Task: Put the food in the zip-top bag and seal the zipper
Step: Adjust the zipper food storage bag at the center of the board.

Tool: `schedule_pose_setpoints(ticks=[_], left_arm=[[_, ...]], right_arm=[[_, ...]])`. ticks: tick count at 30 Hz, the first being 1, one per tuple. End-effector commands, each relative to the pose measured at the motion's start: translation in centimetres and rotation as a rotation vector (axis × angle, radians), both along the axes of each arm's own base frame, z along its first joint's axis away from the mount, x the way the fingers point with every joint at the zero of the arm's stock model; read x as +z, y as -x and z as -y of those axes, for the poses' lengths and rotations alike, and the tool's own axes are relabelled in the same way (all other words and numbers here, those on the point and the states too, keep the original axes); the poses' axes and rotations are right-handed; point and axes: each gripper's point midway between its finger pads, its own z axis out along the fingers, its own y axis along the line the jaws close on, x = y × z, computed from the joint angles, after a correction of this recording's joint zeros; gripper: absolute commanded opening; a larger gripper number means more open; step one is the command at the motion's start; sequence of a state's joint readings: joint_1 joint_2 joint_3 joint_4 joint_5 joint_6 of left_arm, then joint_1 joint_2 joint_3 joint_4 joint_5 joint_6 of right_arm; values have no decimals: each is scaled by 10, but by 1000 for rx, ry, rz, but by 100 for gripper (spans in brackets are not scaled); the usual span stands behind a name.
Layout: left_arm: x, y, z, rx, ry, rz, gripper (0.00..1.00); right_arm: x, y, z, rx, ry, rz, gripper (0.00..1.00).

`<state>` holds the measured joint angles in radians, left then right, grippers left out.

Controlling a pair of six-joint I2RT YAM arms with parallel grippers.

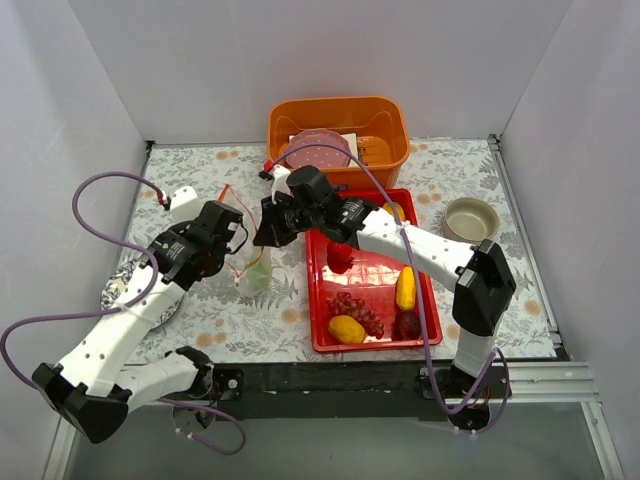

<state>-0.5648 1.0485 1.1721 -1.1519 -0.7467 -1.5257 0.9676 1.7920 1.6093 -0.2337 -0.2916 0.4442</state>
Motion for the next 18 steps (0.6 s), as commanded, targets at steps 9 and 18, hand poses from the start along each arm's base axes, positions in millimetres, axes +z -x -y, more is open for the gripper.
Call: schedule_pose_setpoints(ticks=[9, 18], left_arm=[[31, -15, 12, -73, 71, 147, 0], [-17, -19, 42, -182, 131, 49, 0]], right_arm=[[-67, -15, 59, -186, 183, -54, 29], [-71, -8, 118, -273, 219, -16, 86]])
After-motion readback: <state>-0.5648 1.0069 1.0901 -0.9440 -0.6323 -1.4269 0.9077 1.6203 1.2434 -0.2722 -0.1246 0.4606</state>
